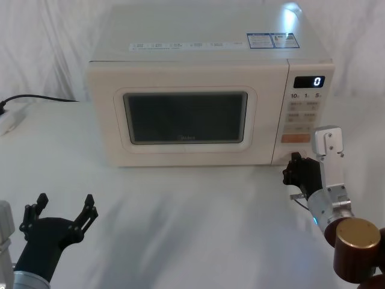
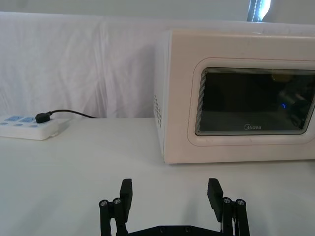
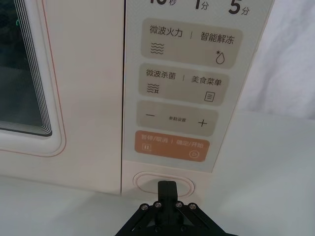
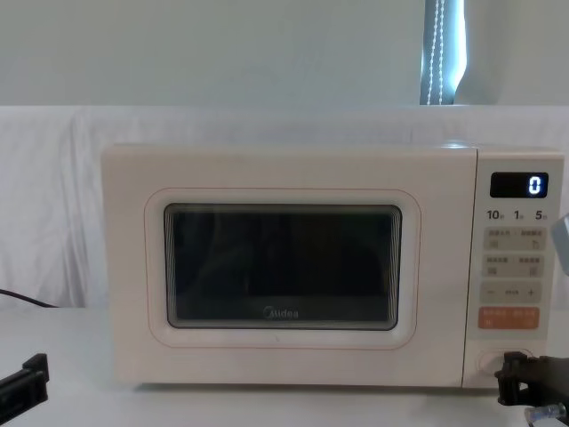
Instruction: Press the button to open the microwave door with one hand; close the microwave door with the other hand.
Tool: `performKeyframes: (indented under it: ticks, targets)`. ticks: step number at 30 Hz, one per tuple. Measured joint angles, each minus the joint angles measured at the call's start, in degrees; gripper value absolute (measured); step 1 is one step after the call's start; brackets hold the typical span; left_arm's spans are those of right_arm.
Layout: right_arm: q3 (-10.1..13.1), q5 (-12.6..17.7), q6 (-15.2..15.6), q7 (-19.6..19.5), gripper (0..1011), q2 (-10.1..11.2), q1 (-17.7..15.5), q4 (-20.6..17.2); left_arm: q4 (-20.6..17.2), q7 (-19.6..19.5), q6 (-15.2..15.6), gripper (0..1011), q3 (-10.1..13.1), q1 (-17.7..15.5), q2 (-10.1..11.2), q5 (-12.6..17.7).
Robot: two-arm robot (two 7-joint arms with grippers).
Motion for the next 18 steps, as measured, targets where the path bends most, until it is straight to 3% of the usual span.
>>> performKeyframes:
  ticks: [18]
  targets:
    - [0.35,-1.03,-0.10,-0.62,0,-1.08,0.95,1.50,0.00,0.00,0.00,1001,0.00,0.00,0.00,0.00]
